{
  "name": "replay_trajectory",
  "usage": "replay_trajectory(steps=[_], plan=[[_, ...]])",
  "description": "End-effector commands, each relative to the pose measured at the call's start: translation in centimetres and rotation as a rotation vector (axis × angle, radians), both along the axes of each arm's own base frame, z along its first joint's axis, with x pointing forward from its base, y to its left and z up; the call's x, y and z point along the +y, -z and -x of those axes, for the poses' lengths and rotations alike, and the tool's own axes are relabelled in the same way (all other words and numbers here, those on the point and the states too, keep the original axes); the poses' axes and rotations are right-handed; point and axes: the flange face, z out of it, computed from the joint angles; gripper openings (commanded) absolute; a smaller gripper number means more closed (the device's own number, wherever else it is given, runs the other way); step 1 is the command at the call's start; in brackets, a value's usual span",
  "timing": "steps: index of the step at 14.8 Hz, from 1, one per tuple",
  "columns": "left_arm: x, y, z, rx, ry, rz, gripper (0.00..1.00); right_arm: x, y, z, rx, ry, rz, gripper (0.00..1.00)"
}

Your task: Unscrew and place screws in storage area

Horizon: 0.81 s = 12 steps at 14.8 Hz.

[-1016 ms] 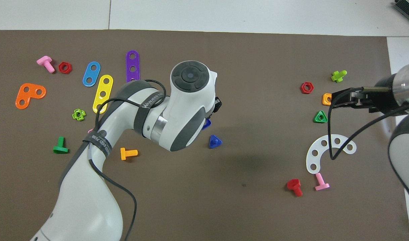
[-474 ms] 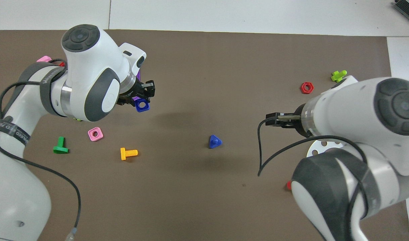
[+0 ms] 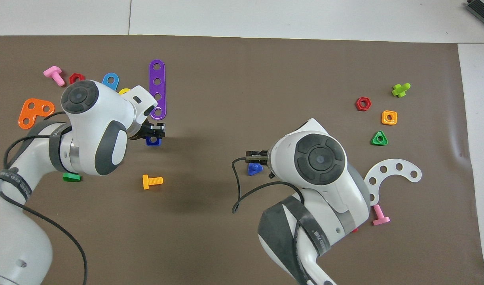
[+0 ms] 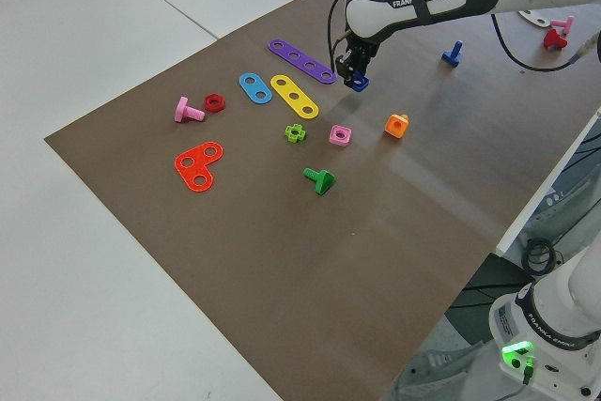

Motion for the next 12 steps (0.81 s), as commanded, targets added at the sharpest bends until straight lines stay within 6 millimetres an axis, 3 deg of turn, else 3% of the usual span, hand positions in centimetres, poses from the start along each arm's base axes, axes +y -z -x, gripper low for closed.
replay_trajectory(steps=[1, 2, 4, 5, 8, 10, 11, 12], plan=[[0.9, -0.8, 1.6, -0.017, 0.021, 0.020, 0.78, 1.0, 2.0, -0.8, -0.031, -0.006, -0.006, 0.90], [1.0, -1.0, 1.4, -0.016, 0.019, 0.019, 1.00, 2.0, 3.1, -0.7, -0.042, -0.024, -0.009, 0.83], [1.5, -2.1, 0.7, -0.008, 0.014, 0.012, 1.00, 2.7, 4.8, -0.9, -0.044, -0.036, -0.010, 0.80], [2.6, -3.3, -0.1, -0.005, -0.003, 0.008, 1.00, 3.4, 5.8, -0.5, -0.041, -0.059, 0.007, 0.80], [6.9, -9.8, -2.0, 0.030, -0.060, -0.004, 1.00, 3.4, 6.9, -0.5, -0.057, -0.099, 0.032, 0.77], [11.0, -14.7, -2.5, 0.020, -0.115, -0.015, 1.00, 3.6, 9.2, -0.7, -0.062, -0.150, 0.076, 0.77], [13.1, -16.6, -2.8, 0.017, -0.105, -0.061, 1.00, 3.7, 10.0, -0.8, -0.075, -0.175, 0.093, 0.77], [13.9, -17.9, -2.7, 0.021, -0.057, -0.103, 1.00, 3.7, 10.2, -0.7, -0.078, -0.181, 0.096, 0.76]])
